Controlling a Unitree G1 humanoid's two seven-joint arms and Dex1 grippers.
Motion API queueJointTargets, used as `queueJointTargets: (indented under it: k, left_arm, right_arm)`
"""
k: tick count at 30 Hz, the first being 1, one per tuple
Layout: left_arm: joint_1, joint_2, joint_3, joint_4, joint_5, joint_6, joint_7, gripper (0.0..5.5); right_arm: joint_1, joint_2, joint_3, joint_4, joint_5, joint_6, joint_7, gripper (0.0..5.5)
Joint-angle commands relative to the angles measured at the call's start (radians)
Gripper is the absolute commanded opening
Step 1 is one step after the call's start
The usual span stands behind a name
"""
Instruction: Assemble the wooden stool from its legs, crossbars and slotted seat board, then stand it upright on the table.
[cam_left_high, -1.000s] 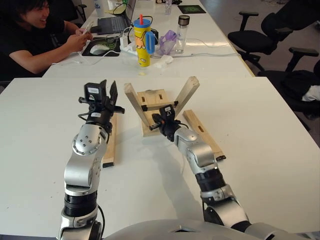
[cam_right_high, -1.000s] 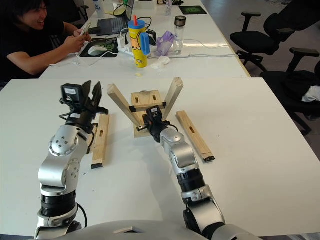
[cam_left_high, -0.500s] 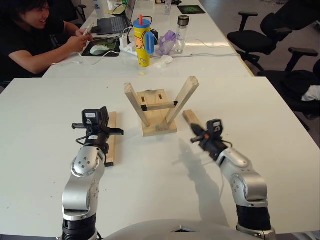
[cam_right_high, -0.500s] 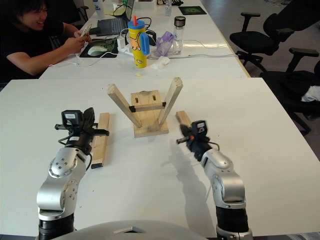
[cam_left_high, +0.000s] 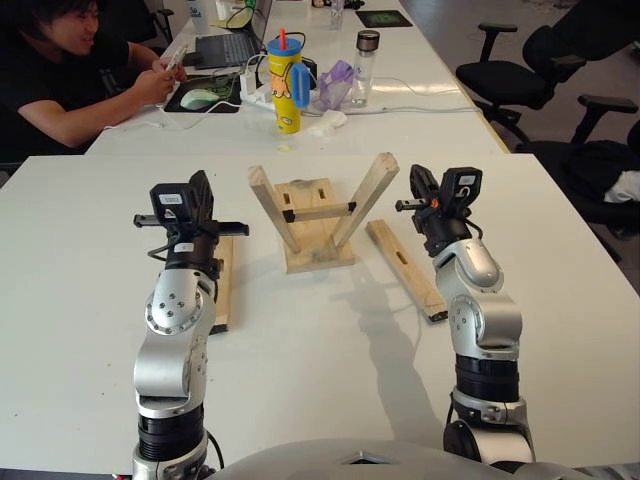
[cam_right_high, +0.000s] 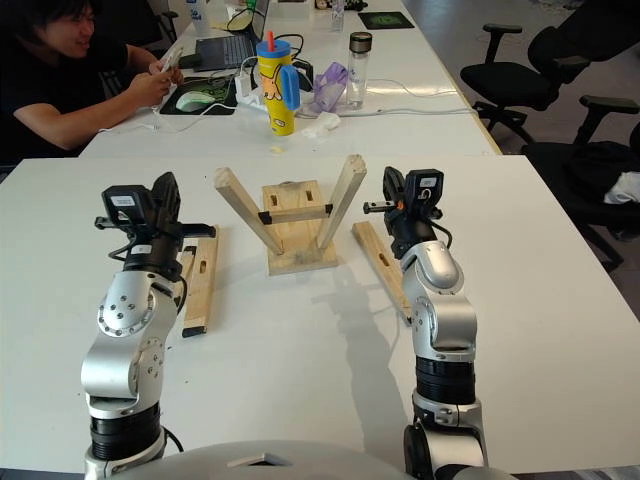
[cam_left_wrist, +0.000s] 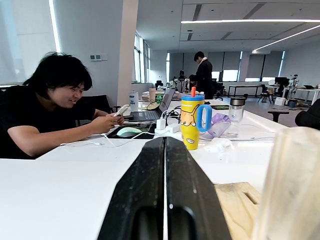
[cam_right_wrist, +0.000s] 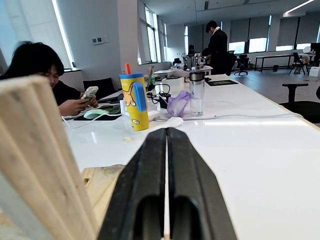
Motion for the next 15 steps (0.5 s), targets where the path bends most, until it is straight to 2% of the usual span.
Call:
queueJointTargets:
  k: [1, 2, 4, 6, 8, 12, 15]
  left_arm:
    - [-0.012, 0.001, 0.033, -0.013, 0.036, -0.031, 0.029, 0.02]
    - [-0.022, -0.004, -0.008, 0.018, 0.015, -0.019, -0.01, 0.02]
    - [-0.058, -0.017, -0.151, 0.107, -0.02, 0.032, -0.116, 0.02]
    - [-0.086, -0.043, -0.197, 0.165, -0.048, 0.083, -0.154, 0.02]
    - [-0.104, -0.039, -0.181, 0.189, -0.04, 0.109, -0.149, 0.02]
    - [-0.099, 0.022, -0.043, 0.204, 0.001, 0.109, -0.085, 0.02]
    - [-0.079, 0.058, 0.004, 0.225, 0.013, 0.118, -0.086, 0.02]
  right_arm:
    - [-0.027, -0.012, -0.042, 0.007, 0.003, 0.009, -0.038, 0.0]
    - [-0.034, -0.007, -0.016, 0.008, 0.039, 0.017, 0.012, 0.0]
    - [-0.025, -0.005, 0.153, -0.03, 0.102, 0.082, 0.17, 0.0]
    - [-0.007, 0.01, 0.266, -0.032, 0.133, 0.161, 0.233, 0.0]
    - [0.022, 0.008, 0.272, -0.023, 0.134, 0.185, 0.224, 0.0]
    - [0.069, -0.038, 0.212, 0.003, 0.108, 0.18, 0.206, 0.0]
    - [0.076, -0.074, 0.204, 0.066, 0.073, 0.178, 0.214, 0.0]
